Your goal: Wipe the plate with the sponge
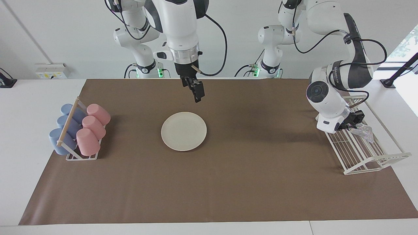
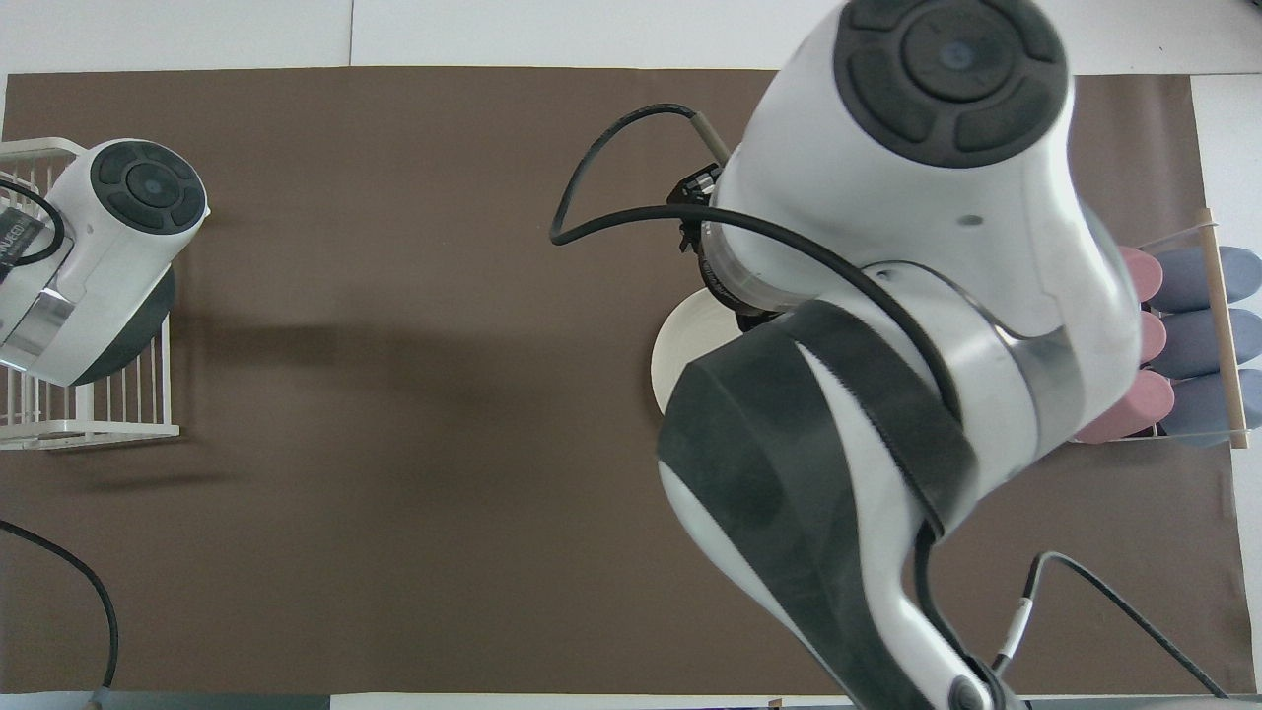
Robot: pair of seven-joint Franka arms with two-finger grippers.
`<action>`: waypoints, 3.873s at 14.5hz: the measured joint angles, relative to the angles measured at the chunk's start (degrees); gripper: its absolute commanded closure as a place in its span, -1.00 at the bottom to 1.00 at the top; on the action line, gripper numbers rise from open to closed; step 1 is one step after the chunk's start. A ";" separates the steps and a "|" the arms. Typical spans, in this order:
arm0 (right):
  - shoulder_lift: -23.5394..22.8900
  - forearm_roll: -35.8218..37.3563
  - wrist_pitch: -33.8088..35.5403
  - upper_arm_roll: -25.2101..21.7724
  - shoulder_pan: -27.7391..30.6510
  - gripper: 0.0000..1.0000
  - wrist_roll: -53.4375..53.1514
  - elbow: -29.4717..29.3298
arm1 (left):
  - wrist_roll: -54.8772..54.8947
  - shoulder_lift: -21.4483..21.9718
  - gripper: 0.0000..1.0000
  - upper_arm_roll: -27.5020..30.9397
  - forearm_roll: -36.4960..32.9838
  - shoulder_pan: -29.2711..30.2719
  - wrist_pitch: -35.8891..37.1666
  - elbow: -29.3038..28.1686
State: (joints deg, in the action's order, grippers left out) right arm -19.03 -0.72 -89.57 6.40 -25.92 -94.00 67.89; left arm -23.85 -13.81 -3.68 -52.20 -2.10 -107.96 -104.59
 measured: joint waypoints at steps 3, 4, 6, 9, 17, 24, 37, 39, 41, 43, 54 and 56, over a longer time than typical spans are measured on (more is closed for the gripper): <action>-2.36 2.37 0.41 -0.21 -5.26 -1.00 -2.90 -2.56 | 0.00 0.01 1.00 -0.02 -0.09 0.15 -0.31 0.10; -2.39 2.77 0.66 -0.19 -6.46 -1.00 -3.37 -2.54 | 0.00 0.03 1.00 -0.03 -0.10 0.15 -0.31 0.42; -2.38 2.78 0.58 -0.18 -7.36 -0.95 -3.83 -2.52 | 0.11 0.14 1.00 -0.16 0.31 0.14 0.12 2.58; -2.37 2.78 -2.99 -0.18 -7.40 -1.00 -7.33 -2.16 | 1.94 0.38 1.00 -0.51 10.23 0.06 5.16 8.98; -2.71 -1.67 -1.73 -0.05 -7.89 -0.84 -23.29 -1.40 | 3.12 3.49 1.00 0.08 47.68 0.19 18.16 20.21; -4.41 -1.73 -3.51 -0.04 -11.24 -0.98 -29.76 -1.84 | 4.13 5.30 1.00 0.73 82.32 7.51 22.19 18.32; -4.47 -1.72 -7.79 0.03 -12.53 -1.00 -29.76 -1.37 | 31.91 11.62 1.00 0.62 114.60 8.50 28.71 -6.54; -4.47 -1.72 -8.15 0.02 -12.62 -1.00 -29.76 -1.08 | 35.50 11.21 1.00 0.66 117.91 9.33 29.36 -9.69; -4.47 -1.72 -8.74 0.02 -12.62 -1.00 -29.77 -0.76 | 38.14 10.73 1.00 0.71 121.87 10.13 30.45 -12.14; -4.44 -1.74 -11.47 0.09 -12.69 -1.00 -29.77 0.19 | 38.60 10.25 1.00 0.46 125.95 10.10 30.55 -13.06; -1.35 -1.93 -18.61 0.55 -14.78 -0.54 -29.84 7.97 | 38.88 9.97 1.00 -0.49 127.56 8.18 30.57 -13.19; -1.26 -1.93 -18.68 0.55 -14.78 0.08 -29.84 7.97 | 38.90 9.97 1.00 -0.50 127.56 8.17 30.57 -13.19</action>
State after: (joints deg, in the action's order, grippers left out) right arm -20.30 -2.65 -108.25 6.95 -40.70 -123.85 75.86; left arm 15.04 -3.85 -4.18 75.36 6.07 -77.39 -117.78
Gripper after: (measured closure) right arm 0.141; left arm 0.960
